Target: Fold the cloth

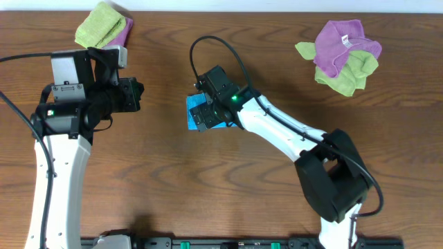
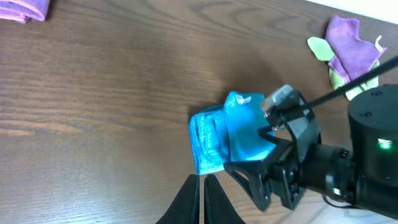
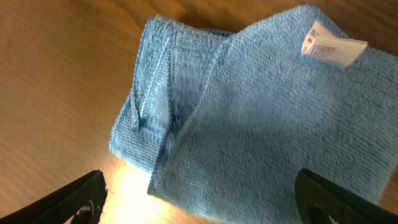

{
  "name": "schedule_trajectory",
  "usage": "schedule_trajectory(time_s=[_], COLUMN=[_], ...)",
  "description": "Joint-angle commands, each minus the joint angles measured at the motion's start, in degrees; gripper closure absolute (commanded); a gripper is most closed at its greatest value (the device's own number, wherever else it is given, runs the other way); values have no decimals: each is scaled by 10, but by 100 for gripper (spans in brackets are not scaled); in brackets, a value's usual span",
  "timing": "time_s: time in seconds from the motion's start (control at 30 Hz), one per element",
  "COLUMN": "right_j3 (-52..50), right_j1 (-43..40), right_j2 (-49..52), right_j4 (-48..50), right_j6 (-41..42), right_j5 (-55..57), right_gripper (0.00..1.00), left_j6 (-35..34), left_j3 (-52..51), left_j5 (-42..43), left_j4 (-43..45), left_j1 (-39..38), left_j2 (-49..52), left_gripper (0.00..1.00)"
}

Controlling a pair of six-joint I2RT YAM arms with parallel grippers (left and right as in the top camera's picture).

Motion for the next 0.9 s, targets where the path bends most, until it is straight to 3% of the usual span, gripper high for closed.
schedule_trajectory(time_s=[0.0,0.13,0.23,0.27,0.37,0.4,0.43,0.47,0.5,0.63,0.73,0.87], right_j3=[42,58,58,58,58,58,57,57,54,6,-85,-140], right_j1=[-12,-36,-65,-76,-126,-144,-159,-175,-189,-229,-234,-227], right_j2=[-70,-165,-219,-235,-289,-304,-315,-324,-330,-325,-299,-259], right_j4=[-22,-97,-155,-172,-231,-248,-260,-271,-278,-266,-176,-81], right_j6=[-48,-54,-57,-59,-66,-66,-66,-66,-66,-79,-78,-66], right_j5=[8,115,129,129,129,129,129,129,128,70,-3,-67], right_gripper=[2,1,1,1,11,18,43,84,99,98,99,99], left_j6=[11,15,14,14,2,-7,-18,-31,-42,-96,-128,-159], left_j3=[-4,-19,-55,-69,-130,-148,-165,-185,-202,-259,-269,-269], left_j5=[1,12,71,90,156,167,177,179,180,212,222,222], left_j4=[3,7,28,38,86,103,123,149,175,291,351,398], left_j1=[4,3,3,3,3,3,3,3,3,3,0,-10], left_j2=[3,7,21,28,55,64,72,83,92,140,187,223], left_gripper=[94,91,73,71,72,72,71,71,70,61,54,52])
